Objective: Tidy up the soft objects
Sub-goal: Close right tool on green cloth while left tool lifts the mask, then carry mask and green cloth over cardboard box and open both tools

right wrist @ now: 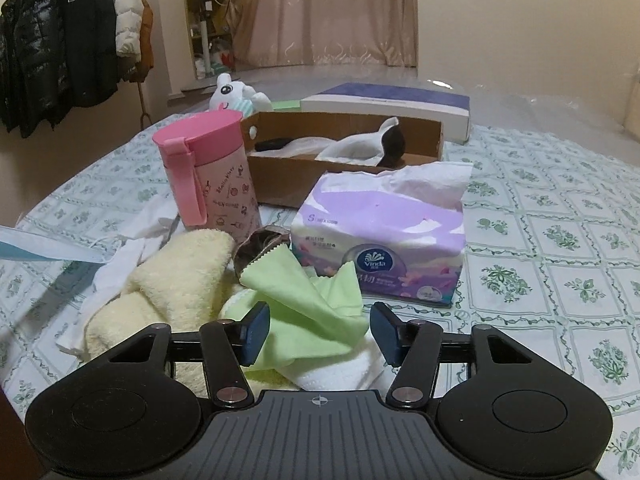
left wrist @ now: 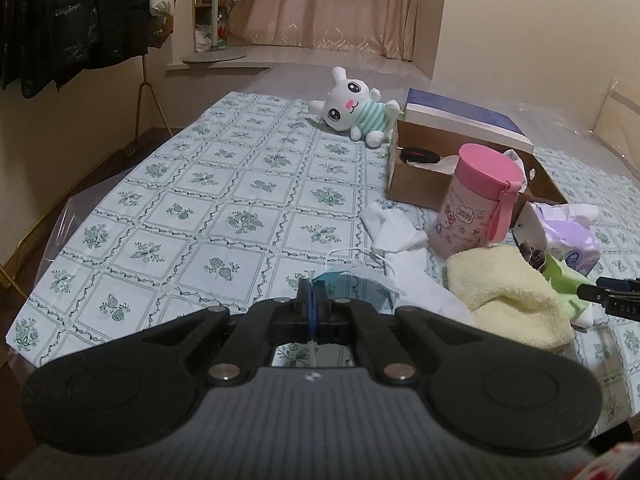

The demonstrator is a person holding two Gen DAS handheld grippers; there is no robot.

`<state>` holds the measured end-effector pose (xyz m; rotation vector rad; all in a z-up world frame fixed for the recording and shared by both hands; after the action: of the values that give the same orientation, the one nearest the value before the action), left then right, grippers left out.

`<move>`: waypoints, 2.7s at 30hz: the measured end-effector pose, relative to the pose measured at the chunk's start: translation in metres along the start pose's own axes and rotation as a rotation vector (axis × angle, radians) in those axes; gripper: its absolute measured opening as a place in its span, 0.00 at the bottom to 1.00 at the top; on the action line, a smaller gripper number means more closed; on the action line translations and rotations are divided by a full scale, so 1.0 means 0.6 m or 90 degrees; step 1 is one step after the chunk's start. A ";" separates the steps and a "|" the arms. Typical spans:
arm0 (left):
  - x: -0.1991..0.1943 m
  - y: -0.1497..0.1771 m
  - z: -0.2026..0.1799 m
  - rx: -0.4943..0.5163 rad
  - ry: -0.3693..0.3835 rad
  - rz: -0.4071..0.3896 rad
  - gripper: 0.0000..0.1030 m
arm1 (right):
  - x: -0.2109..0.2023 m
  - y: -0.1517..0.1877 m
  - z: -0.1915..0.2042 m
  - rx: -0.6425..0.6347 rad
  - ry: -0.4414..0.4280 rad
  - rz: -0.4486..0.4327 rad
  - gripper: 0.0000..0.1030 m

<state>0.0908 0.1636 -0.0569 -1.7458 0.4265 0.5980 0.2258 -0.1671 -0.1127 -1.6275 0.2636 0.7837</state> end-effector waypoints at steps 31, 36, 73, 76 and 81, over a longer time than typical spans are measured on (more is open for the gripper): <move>-0.010 -0.001 -0.011 0.019 0.018 -0.006 0.01 | -0.040 -0.015 -0.018 0.028 -0.022 -0.035 0.05; -0.028 -0.017 -0.016 0.034 0.015 -0.025 0.01 | -0.067 -0.027 -0.024 0.035 -0.026 -0.057 0.05; -0.004 -0.266 -0.047 0.112 0.077 -0.154 0.01 | -0.084 -0.196 -0.072 0.054 -0.066 -0.164 0.05; 0.023 -0.296 -0.071 0.125 0.099 -0.162 0.01 | -0.071 -0.214 -0.079 0.057 -0.068 -0.171 0.05; 0.077 -0.342 -0.116 0.142 0.139 -0.167 0.01 | -0.044 -0.239 -0.094 0.063 -0.066 -0.177 0.05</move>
<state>0.2574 0.1487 0.0886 -1.6224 0.3909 0.1657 0.3080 -0.1947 0.0172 -1.4853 0.0007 0.6286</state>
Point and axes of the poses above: each gripper's, at about its wrist camera, not at the fingertips, and x roughly the way its jaws point, z to its left, y to its underside, the point moved 3 cm from there along x, roughly the way its jaws point, and after that the axes turned 13 degrees about y, right-handed, at the moved point
